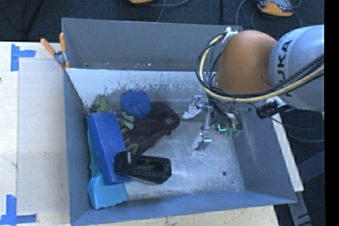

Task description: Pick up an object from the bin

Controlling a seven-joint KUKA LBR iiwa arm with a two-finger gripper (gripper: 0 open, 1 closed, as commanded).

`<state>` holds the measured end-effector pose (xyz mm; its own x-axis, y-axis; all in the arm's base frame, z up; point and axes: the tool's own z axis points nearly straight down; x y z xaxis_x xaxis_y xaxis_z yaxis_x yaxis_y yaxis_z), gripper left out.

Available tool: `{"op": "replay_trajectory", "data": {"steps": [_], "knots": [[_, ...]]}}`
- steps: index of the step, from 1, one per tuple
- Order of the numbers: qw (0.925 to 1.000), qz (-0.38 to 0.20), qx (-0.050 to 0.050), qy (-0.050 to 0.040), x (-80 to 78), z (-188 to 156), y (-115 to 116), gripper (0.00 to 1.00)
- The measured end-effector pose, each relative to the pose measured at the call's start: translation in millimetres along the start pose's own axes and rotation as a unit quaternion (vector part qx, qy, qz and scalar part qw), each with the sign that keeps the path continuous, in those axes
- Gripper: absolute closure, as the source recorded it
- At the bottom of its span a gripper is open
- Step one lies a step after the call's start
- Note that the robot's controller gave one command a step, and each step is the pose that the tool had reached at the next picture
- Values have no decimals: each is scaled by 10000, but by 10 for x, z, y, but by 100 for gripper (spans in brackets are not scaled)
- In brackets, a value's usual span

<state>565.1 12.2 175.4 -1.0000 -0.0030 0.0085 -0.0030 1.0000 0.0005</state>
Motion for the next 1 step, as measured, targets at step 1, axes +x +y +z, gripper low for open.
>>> {"op": "replay_trajectory", "data": {"steps": [1], "knots": [[10000,1,0,-38,-17,-39,-1,0]]}}
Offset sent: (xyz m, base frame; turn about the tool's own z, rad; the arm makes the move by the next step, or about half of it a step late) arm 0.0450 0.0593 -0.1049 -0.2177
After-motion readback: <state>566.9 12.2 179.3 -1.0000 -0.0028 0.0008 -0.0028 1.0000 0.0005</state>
